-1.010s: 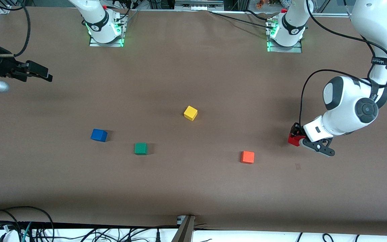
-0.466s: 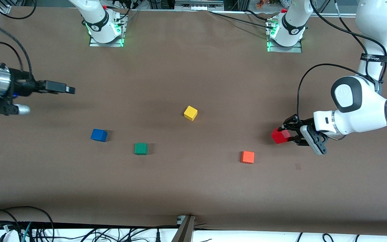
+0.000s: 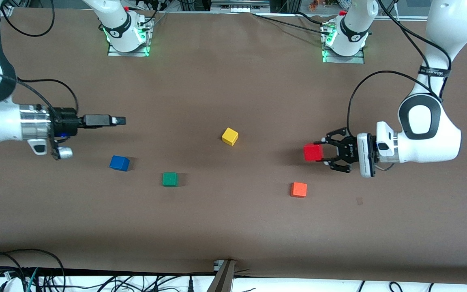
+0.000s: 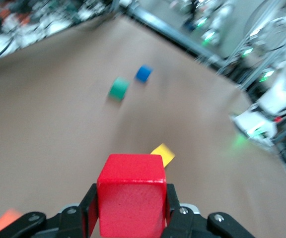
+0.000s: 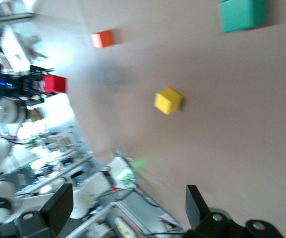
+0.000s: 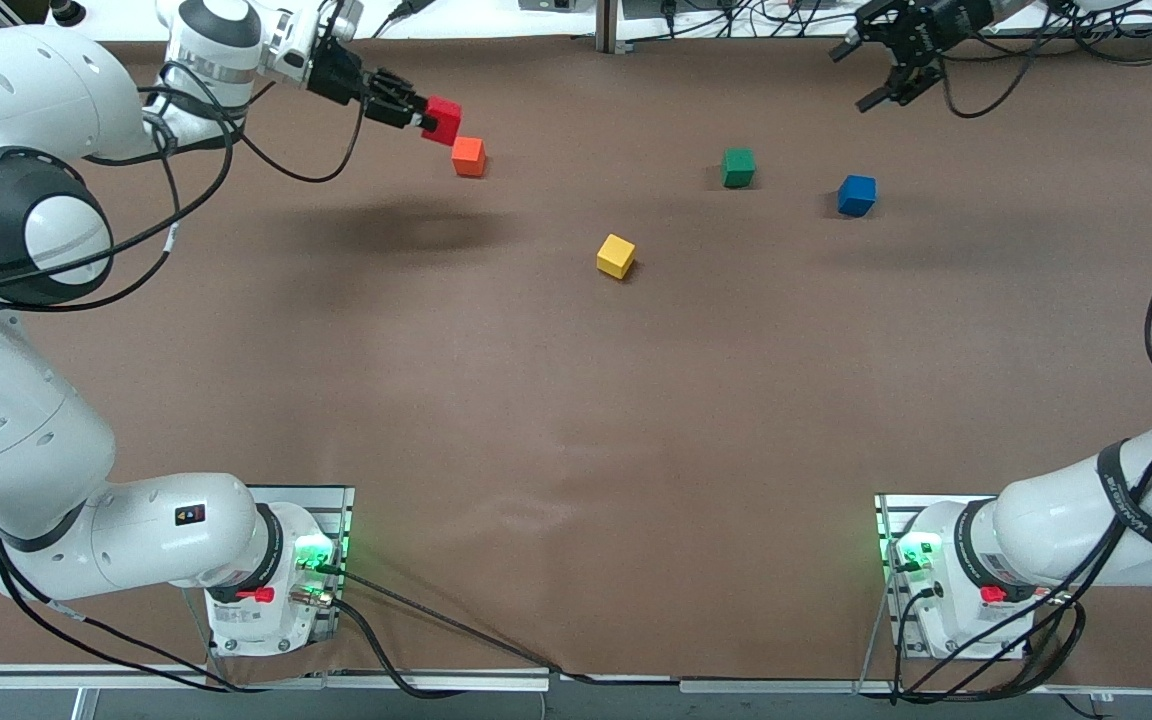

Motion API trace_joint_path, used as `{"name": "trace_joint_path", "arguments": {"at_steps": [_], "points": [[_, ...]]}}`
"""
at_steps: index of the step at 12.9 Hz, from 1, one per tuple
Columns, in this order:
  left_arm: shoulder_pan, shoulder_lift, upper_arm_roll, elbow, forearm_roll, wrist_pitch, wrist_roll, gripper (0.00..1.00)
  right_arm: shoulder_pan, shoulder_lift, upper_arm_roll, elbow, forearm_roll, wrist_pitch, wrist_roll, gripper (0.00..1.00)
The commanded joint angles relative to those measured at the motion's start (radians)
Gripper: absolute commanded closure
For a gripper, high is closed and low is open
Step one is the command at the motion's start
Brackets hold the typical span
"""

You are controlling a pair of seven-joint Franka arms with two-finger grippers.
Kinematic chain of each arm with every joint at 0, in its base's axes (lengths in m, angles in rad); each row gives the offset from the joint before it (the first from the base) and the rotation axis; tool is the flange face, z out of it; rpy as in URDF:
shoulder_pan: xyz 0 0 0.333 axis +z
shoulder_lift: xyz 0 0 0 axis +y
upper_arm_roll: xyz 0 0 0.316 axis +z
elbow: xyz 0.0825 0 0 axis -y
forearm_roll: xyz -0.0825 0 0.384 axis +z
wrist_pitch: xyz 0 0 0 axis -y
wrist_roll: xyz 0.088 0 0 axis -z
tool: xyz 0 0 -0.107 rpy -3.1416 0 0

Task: Pass red block to right arm, stack on blue
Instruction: 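Carry the red cube toward the right gripper while the right gripper approaches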

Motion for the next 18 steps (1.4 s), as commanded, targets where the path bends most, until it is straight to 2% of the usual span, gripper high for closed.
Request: {"name": "trace_joint_path", "arguments": {"at_steps": [1, 3, 4, 6, 8, 11, 14, 16, 18], "points": [[-0.01, 0.106, -0.087, 0.098, -0.192, -0.069, 0.082, 1.0, 0.042, 0.071, 0.004, 0.007, 0.177, 0.068, -0.051, 0.0], [-0.083, 0.141, -0.094, 0.133, -0.332, -0.066, 0.135, 1.0, 0.12, 0.075, 0.011, -0.029, 0.299, 0.175, -0.098, 0.0], [-0.115, 0.153, -0.094, 0.147, -0.421, -0.061, 0.205, 1.0, 0.143, 0.069, 0.036, -0.046, 0.368, 0.225, -0.104, 0.0], [-0.171, 0.153, -0.092, 0.147, -0.511, -0.027, 0.257, 1.0, 0.151, 0.044, 0.111, -0.063, 0.402, 0.329, -0.098, 0.0], [-0.218, 0.152, -0.094, 0.152, -0.549, 0.029, 0.257, 1.0, 0.151, 0.018, 0.165, -0.098, 0.494, 0.416, -0.093, 0.0], [-0.249, 0.153, -0.092, 0.172, -0.571, 0.062, 0.257, 1.0, 0.151, 0.001, 0.211, -0.119, 0.532, 0.493, -0.086, 0.0], [-0.272, 0.17, -0.092, 0.181, -0.581, 0.08, 0.252, 1.0, 0.151, -0.002, 0.253, -0.119, 0.61, 0.555, -0.067, 0.0], [-0.289, 0.176, -0.092, 0.187, -0.588, 0.108, 0.252, 1.0, 0.151, 0.0, 0.284, -0.119, 0.628, 0.614, -0.067, 0.0], [-0.294, 0.179, -0.092, 0.189, -0.588, 0.115, 0.252, 1.0, 0.173, 0.01, 0.284, -0.119, 0.626, 0.65, -0.084, 0.0]]}}
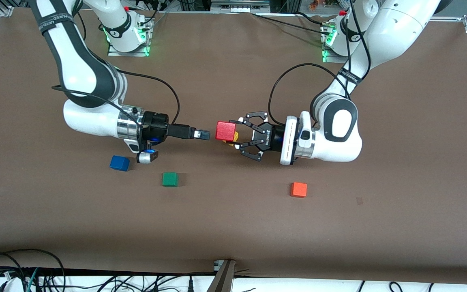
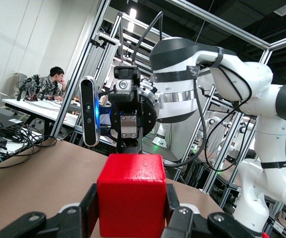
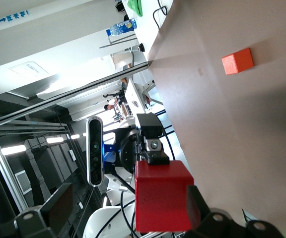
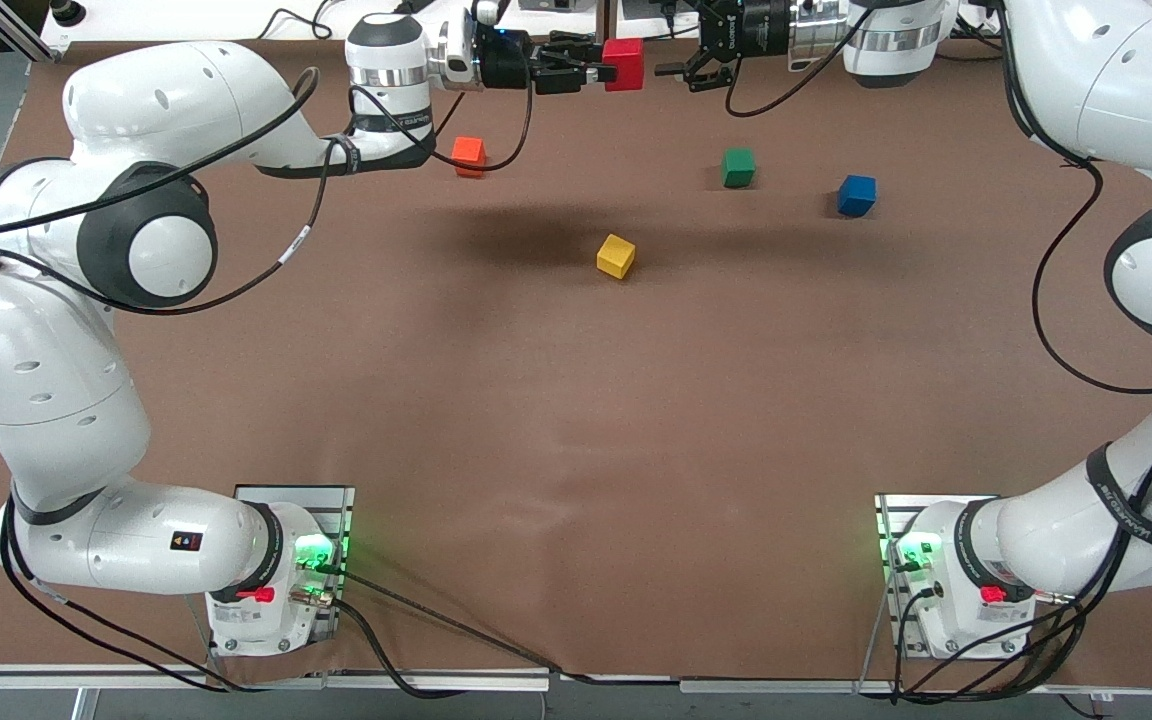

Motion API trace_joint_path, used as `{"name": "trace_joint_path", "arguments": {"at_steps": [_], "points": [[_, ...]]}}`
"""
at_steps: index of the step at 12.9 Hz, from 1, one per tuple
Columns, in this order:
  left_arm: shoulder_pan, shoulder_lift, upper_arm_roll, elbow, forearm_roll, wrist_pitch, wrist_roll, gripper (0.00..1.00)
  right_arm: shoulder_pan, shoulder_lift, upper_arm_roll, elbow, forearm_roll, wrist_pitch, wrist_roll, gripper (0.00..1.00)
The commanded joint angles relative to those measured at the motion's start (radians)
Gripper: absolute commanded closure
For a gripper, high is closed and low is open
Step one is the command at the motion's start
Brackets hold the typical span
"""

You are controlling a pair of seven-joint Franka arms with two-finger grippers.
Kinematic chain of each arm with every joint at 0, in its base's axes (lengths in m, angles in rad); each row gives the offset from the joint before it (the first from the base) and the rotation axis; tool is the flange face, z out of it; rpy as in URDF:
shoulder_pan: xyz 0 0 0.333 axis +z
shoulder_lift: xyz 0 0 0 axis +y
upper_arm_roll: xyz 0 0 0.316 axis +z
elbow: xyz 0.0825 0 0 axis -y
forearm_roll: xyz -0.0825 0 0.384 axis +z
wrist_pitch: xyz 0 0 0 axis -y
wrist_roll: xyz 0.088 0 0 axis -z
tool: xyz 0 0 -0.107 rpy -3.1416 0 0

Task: Pass red block to right arm, stack on blue
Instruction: 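Close the right gripper on the red cube and open the left gripper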

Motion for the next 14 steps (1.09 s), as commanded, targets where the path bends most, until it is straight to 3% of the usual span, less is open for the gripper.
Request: {"name": "trace_joint_path", "arguments": {"at_steps": [1, 8, 9, 11, 12, 14], "points": [[-0.015, 0.026, 0.002, 0.035, -0.03, 0.011, 0.016, 1.0, 0.009, -0.016, 0.01, -0.03, 0.028, 0.041, -0.014, 0.0], [-0.02, 0.038, 0.002, 0.047, -0.037, 0.011, 0.016, 1.0, 0.056, -0.005, 0.01, -0.052, 0.023, 0.094, -0.014, 0.0], [-0.02, 0.038, 0.002, 0.047, -0.037, 0.011, 0.016, 1.0, 0.056, -0.005, 0.01, -0.052, 0.023, 0.094, -0.014, 0.06], [-0.018, 0.038, 0.002, 0.047, -0.039, 0.011, 0.01, 1.0, 0.056, -0.005, 0.01, -0.049, 0.023, 0.094, -0.015, 0.57], [-0.018, 0.038, 0.002, 0.047, -0.039, 0.009, 0.009, 1.0, 0.056, -0.005, 0.01, -0.047, 0.023, 0.094, -0.015, 0.7], [-0.018, 0.038, 0.002, 0.047, -0.039, 0.009, 0.006, 1.0, 0.055, -0.007, 0.01, -0.046, 0.023, 0.091, -0.014, 0.74]]}}
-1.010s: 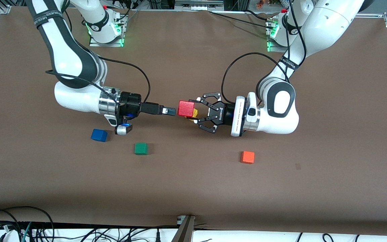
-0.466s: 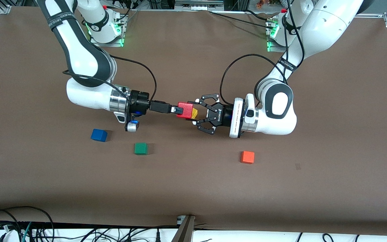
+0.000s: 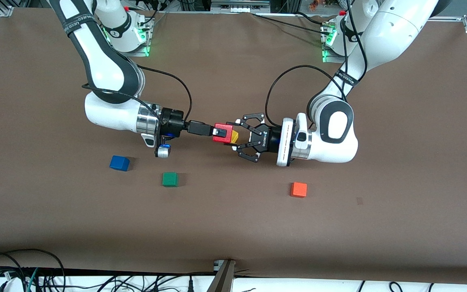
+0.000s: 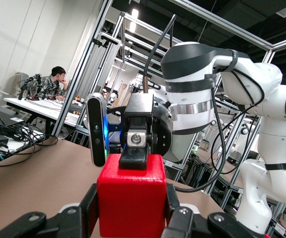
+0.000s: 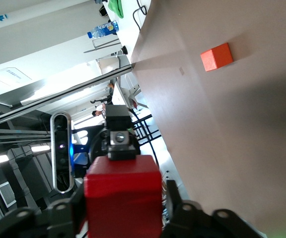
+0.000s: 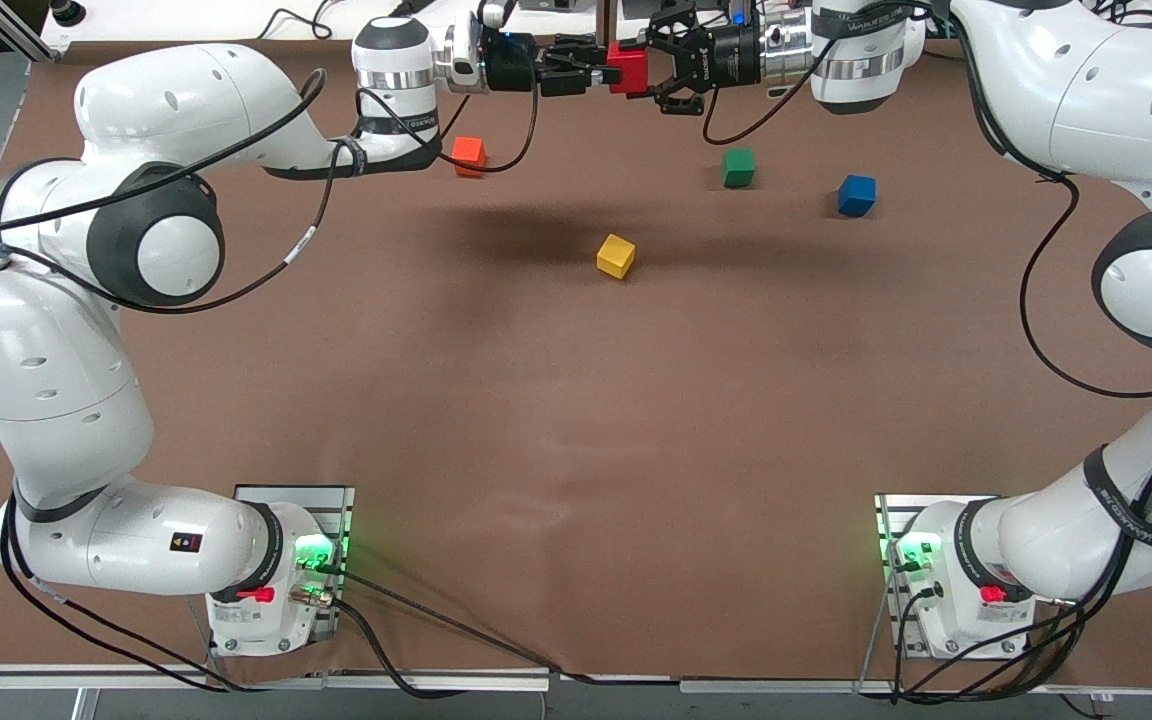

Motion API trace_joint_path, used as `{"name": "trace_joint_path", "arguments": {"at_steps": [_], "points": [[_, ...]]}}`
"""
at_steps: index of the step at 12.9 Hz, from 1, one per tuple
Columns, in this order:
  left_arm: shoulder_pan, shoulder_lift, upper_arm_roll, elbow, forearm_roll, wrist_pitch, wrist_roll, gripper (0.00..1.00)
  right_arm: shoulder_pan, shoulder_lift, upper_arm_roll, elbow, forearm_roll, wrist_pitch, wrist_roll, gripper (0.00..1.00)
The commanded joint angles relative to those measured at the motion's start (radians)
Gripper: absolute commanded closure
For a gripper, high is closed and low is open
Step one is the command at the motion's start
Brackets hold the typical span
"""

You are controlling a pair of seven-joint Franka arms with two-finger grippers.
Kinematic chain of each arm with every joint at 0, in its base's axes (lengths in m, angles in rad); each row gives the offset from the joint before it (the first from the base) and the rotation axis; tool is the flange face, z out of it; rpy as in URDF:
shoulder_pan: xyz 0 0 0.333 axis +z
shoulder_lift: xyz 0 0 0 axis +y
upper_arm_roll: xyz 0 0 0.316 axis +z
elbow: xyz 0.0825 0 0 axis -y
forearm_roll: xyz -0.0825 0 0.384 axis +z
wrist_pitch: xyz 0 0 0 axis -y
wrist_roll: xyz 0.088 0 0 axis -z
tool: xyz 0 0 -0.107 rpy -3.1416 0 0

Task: Pass red block to right arm, stack on blue
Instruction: 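Close the right gripper on the red cube and open the left gripper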

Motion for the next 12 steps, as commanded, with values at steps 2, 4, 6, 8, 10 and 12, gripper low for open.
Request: {"name": "trace_joint_path", "arguments": {"at_steps": [2, 4, 6, 8, 10, 12], "points": [[-0.011, 0.015, 0.001, 0.032, -0.048, 0.003, 0.006, 1.0, -0.003, -0.02, 0.004, -0.01, 0.021, 0.006, -0.006, 0.77], [-0.006, 0.015, 0.001, 0.032, -0.058, -0.002, -0.002, 0.0, -0.003, -0.023, 0.001, -0.007, 0.021, 0.004, -0.001, 0.76], [-0.002, 0.014, 0.001, 0.032, -0.058, -0.009, -0.022, 0.0, -0.005, -0.023, 0.0, -0.004, 0.021, 0.004, -0.006, 0.76], [0.011, 0.011, 0.002, 0.031, -0.044, -0.016, -0.022, 0.0, -0.006, -0.026, -0.008, -0.004, 0.013, 0.004, -0.006, 0.76], [0.043, 0.009, 0.007, 0.032, 0.012, -0.072, -0.022, 0.0, -0.006, -0.026, -0.02, -0.004, -0.04, 0.003, -0.001, 0.77], [0.093, 0.007, 0.009, 0.03, 0.117, -0.123, -0.02, 0.0, -0.008, -0.027, -0.046, -0.004, -0.117, 0.001, -0.003, 0.77]]}}
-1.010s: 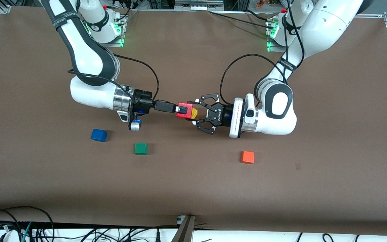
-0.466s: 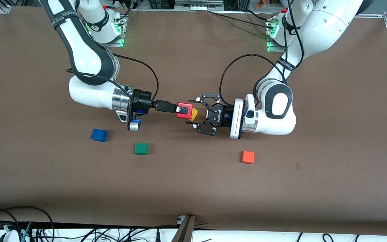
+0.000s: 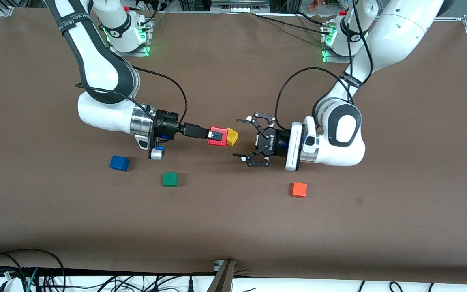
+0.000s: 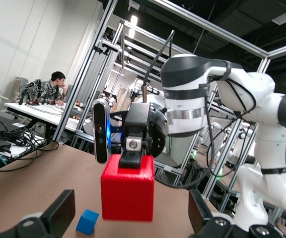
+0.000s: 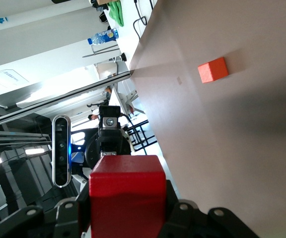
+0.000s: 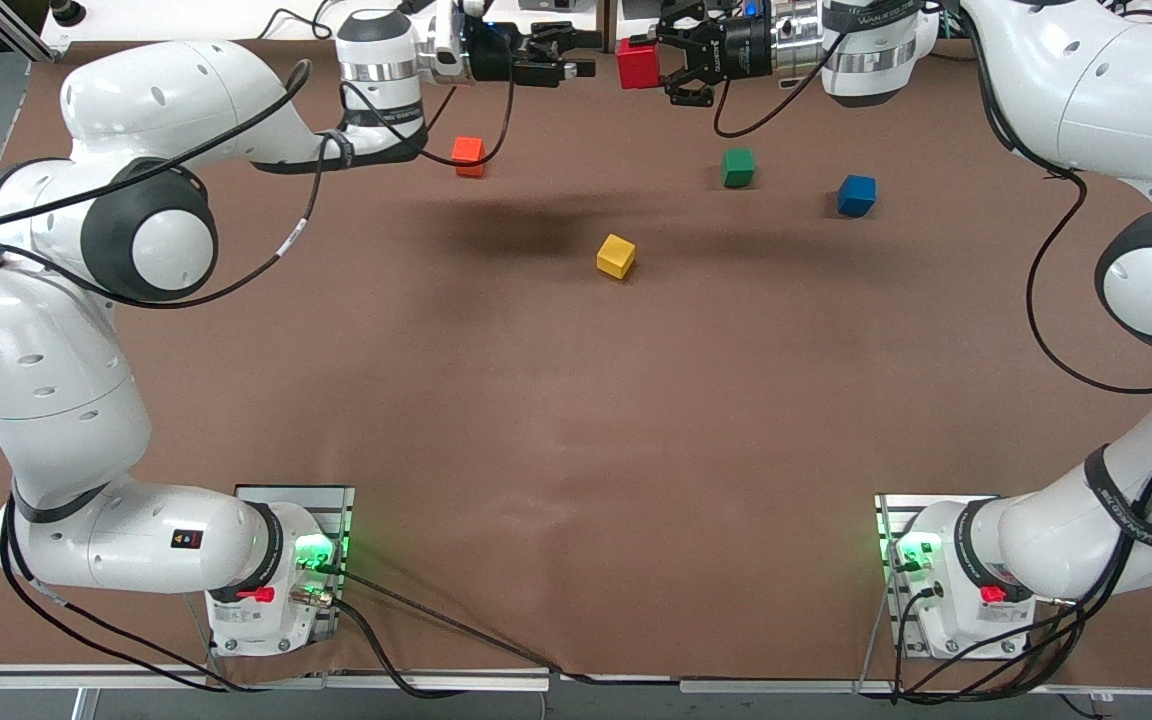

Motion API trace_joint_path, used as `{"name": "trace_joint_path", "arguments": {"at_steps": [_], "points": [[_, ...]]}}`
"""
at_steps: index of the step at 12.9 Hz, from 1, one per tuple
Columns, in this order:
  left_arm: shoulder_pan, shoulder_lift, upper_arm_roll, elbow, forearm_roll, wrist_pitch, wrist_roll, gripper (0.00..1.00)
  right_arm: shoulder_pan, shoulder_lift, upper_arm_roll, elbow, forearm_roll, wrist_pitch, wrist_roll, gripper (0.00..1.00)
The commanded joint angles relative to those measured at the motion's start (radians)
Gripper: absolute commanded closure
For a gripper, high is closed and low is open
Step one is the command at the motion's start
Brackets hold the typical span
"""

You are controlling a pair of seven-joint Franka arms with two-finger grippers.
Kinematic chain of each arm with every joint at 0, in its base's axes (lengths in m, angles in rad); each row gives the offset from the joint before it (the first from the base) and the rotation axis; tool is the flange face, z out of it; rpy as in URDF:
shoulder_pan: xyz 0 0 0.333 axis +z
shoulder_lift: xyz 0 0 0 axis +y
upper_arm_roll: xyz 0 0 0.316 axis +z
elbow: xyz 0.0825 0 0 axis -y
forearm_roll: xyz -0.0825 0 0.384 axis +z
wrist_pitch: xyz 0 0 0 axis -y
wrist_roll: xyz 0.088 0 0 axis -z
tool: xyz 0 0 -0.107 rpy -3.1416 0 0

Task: Pass red block to right arm, stack on blue
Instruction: 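Move the red cube over the blue cube while the left gripper withdraws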

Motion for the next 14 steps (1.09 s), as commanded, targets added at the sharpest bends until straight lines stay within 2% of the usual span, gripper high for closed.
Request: {"name": "trace_joint_path", "arguments": {"at_steps": [1, 3, 5, 6, 8, 10, 11, 14], "points": [[0.076, 0.004, 0.0, 0.018, 0.135, -0.081, -0.006, 0.0, -0.004, -0.021, -0.032, -0.007, -0.146, -0.006, 0.0, 0.77], [0.137, -0.005, 0.0, 0.016, 0.249, -0.133, -0.008, 0.0, -0.005, -0.007, -0.063, -0.01, -0.319, -0.01, 0.045, 0.76], [0.2, -0.022, 0.001, 0.016, 0.358, -0.18, -0.011, 0.0, -0.007, 0.002, -0.095, -0.019, -0.54, -0.013, 0.05, 0.76], [0.234, -0.037, 0.001, 0.016, 0.428, -0.202, -0.049, 0.0, -0.009, 0.002, -0.12, -0.025, -0.658, -0.032, 0.05, 0.76], [0.303, -0.089, 0.003, 0.016, 0.586, -0.237, -0.131, 0.0, -0.013, 0.031, -0.176, -0.022, -0.836, -0.063, 0.047, 0.76], [0.36, -0.166, 0.006, 0.018, 0.732, -0.274, -0.242, 0.0, -0.01, 0.051, -0.216, -0.025, -0.992, -0.083, 0.05, 0.76], [0.391, -0.229, 0.004, 0.018, 0.821, -0.276, -0.306, 0.0, -0.012, 0.069, -0.253, -0.019, -1.112, -0.097, 0.05, 0.76], [0.402, -0.397, 0.004, 0.016, 1.071, -0.3, -0.527, 0.0, -0.009, 0.095, -0.302, -0.014, -1.373, -0.089, 0.053, 0.76]]}}
